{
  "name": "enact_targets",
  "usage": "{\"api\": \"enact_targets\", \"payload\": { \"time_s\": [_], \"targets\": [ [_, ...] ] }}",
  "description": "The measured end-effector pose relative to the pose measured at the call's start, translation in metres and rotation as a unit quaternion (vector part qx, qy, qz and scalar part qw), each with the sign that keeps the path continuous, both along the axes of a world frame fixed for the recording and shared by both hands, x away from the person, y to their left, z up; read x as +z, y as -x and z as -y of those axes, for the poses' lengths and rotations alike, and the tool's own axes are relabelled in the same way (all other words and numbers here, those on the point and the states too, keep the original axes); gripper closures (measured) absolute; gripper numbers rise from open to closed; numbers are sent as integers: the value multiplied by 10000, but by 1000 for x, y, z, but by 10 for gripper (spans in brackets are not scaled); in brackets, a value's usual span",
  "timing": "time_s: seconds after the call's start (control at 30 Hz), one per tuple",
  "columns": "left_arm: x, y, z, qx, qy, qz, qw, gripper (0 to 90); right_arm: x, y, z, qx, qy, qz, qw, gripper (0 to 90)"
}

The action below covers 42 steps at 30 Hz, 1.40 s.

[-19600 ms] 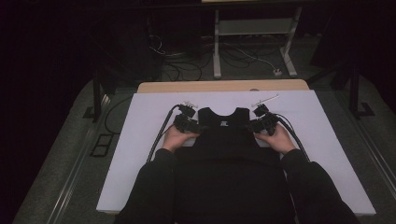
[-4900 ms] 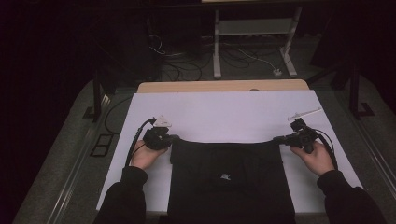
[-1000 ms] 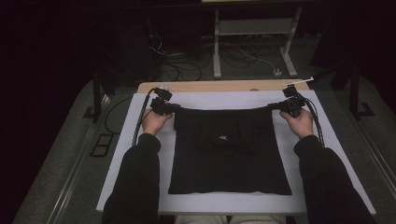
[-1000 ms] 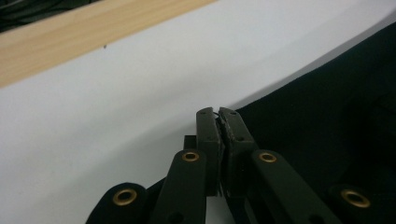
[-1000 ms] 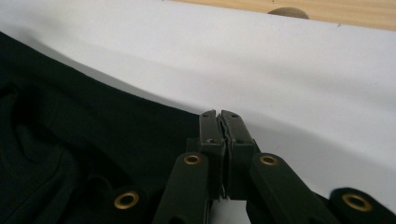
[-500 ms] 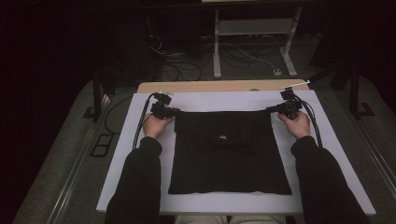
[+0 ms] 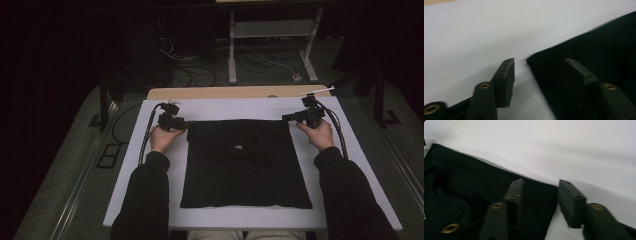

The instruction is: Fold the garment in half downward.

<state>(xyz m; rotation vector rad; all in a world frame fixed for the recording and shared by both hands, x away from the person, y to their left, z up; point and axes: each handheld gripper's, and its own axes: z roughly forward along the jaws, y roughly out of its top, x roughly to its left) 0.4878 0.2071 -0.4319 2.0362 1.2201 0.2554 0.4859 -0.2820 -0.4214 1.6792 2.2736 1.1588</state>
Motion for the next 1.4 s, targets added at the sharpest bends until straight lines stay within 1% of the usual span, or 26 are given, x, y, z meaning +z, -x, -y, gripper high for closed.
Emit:
{"api": "enact_targets", "payload": {
  "time_s": [0.03,0.1,0.13,0.2,0.23,0.27,0.3,0.37,0.4,0.43,0.47,0.5,0.53,0.63,0.73,0.87,0.93,0.97,1.13,1.23,1.33,1.37,1.4],
  "targets": [
    [0,0,-1,-12,90,-12,10000,363,2,1,-1,17,14,18,10000,485],
    [2,2,-1,-46,245,-7,9997,321,7,4,-3,84,59,112,9999,429],
    [3,2,-1,-52,280,20,9996,280,9,5,-4,116,84,156,9998,399],
    [6,4,-1,-80,421,27,9991,211,13,7,-6,186,90,237,9995,363],
    [7,4,-1,-150,552,-9,9984,179,14,8,-7,201,75,237,9995,321],
    [9,4,0,-178,559,-21,9983,147,17,9,-8,228,71,279,9993,287],
    [10,6,1,-209,561,11,9982,134,18,10,-9,240,54,308,9992,266],
    [13,7,2,-272,531,4,9982,124,21,11,-10,298,9,336,9990,151],
    [15,7,3,-290,488,33,9984,102,22,12,-11,280,51,350,9990,130],
    [16,9,4,-288,536,23,9981,71,24,13,-12,255,142,401,9988,127],
    [17,9,5,-308,599,13,9977,46,26,14,-14,266,180,444,9985,97],
    [19,10,6,-328,629,14,9975,15,27,14,-14,283,168,444,9985,58],
    [20,11,6,-374,655,34,9971,0,27,15,-15,303,148,439,9985,39],
    [23,13,10,-425,639,130,9970,0,30,16,-17,389,86,454,9982,23],
    [27,15,16,-522,689,178,9961,0,31,18,-19,467,40,464,9978,23],
    [32,16,25,-622,774,224,9948,0,32,19,-24,578,45,514,9970,23],
    [32,16,30,-674,848,212,9939,0,32,21,-26,638,36,514,9966,24],
    [32,16,31,-677,854,225,9938,0,32,21,-27,670,35,530,9963,24],
    [31,15,39,-799,856,165,9930,0,34,24,-33,833,-2,540,9951,36],
    [30,14,42,-825,897,166,9924,0,35,26,-36,915,-23,547,9943,37],
    [27,14,47,-896,860,155,9921,0,35,28,-41,987,-67,514,9938,37],
    [26,13,47,-956,796,139,9921,0,35,28,-42,1020,-86,520,9934,38],
    [24,13,48,-971,796,101,9920,0,35,29,-43,1037,-106,503,9933,41]
  ]
}}
